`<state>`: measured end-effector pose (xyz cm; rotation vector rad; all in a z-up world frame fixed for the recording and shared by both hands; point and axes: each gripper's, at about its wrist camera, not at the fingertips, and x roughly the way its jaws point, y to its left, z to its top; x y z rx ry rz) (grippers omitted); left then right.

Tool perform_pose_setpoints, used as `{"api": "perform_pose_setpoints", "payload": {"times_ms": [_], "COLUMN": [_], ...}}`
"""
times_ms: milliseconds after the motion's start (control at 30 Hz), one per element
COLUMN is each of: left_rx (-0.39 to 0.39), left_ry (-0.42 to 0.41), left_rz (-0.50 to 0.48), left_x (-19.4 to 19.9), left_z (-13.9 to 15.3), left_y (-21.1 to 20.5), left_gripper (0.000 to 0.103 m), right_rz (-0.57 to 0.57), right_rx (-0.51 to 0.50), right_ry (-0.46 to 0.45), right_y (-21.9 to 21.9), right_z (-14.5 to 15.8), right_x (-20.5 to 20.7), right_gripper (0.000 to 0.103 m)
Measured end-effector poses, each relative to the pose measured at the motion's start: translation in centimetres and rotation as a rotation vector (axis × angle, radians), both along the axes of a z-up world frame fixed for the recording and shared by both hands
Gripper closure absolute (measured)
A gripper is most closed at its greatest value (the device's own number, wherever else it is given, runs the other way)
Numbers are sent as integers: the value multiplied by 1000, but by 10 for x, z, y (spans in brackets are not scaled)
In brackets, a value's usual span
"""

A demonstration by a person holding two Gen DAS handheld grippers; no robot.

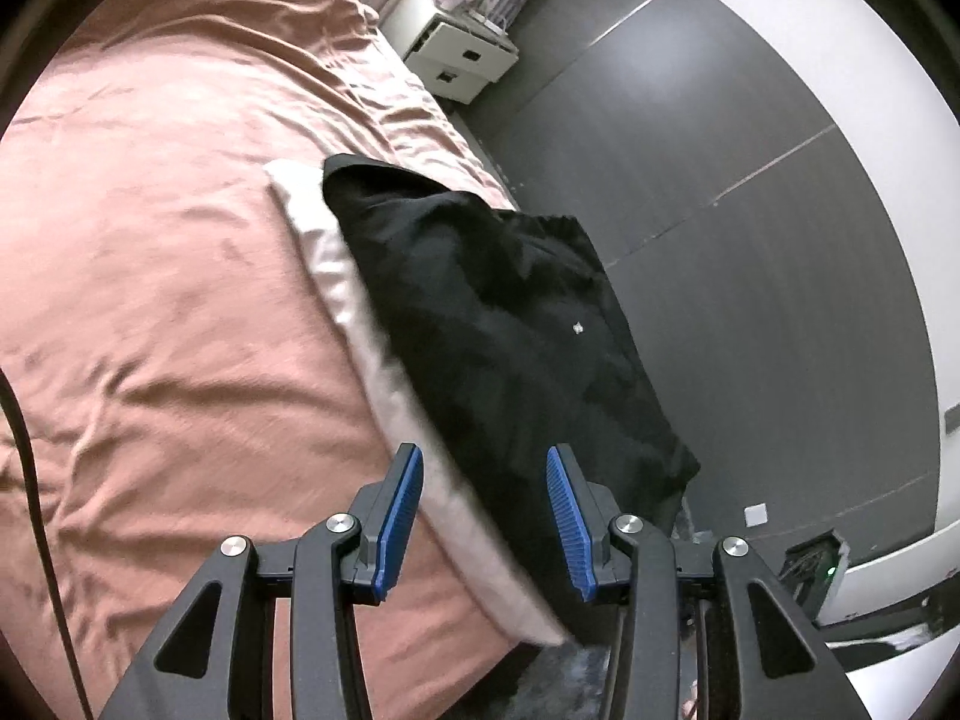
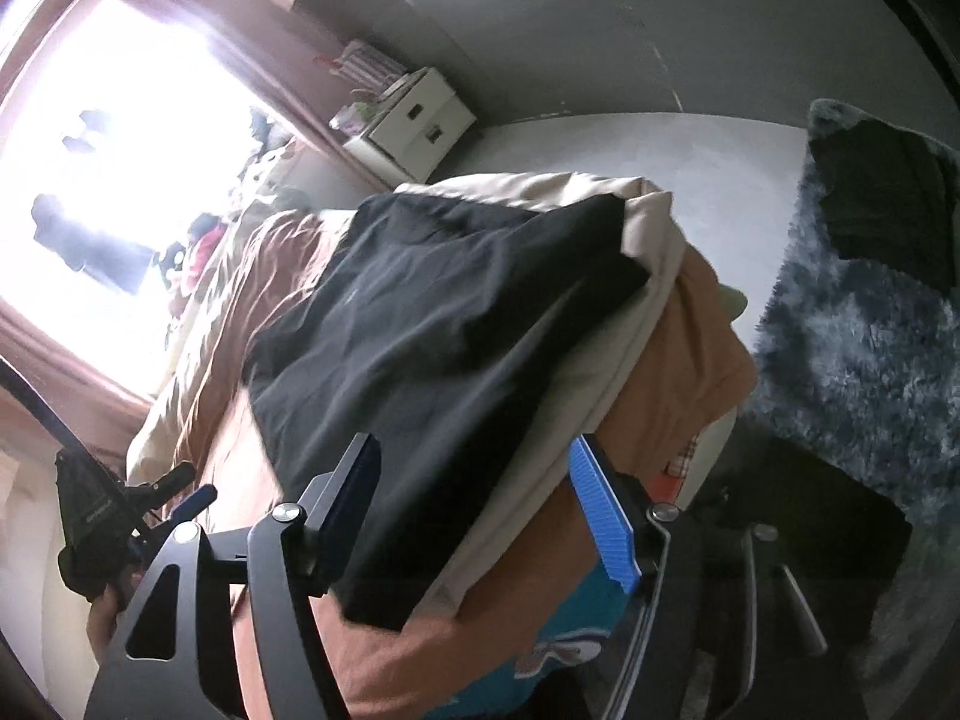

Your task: Fold large clothes

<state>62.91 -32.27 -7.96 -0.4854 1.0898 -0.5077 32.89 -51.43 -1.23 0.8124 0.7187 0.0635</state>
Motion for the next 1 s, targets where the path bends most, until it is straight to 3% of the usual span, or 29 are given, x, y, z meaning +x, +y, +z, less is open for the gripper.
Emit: {"api": "perform_pose_setpoints", "payload": {"times_ms": [100, 233, 300, 433, 567, 700, 1000], "left_rx": [28, 57, 82, 118, 170, 233, 304], "left_ry": [-25, -82, -113, -181, -257, -340, -446], "left_rz": [-9, -8, -4, 11, -7, -16, 51], "left_x": [-20, -51, -65, -93, -126, -168, -252], "left_z": [7, 24, 33, 52, 72, 89, 117], "left_y": [12, 31, 40, 58, 76, 98, 153], "left_gripper": [52, 26, 12, 0, 0, 0, 0], "right_rz": [13, 13, 16, -11, -79, -85, -44], "right_rx": [-17, -74, -97, -164, -260, -309, -374], "right_ry": [-13, -44, -54, -68, -69, -87, -109], "right_y": [12, 31, 42, 61, 84, 109, 149], "right_z": [10, 26, 36, 54, 71, 80, 88], "right_x": [-16, -40, -54, -81, -112, -140, -184], "right_gripper": [33, 27, 18, 14, 0, 0, 0]}}
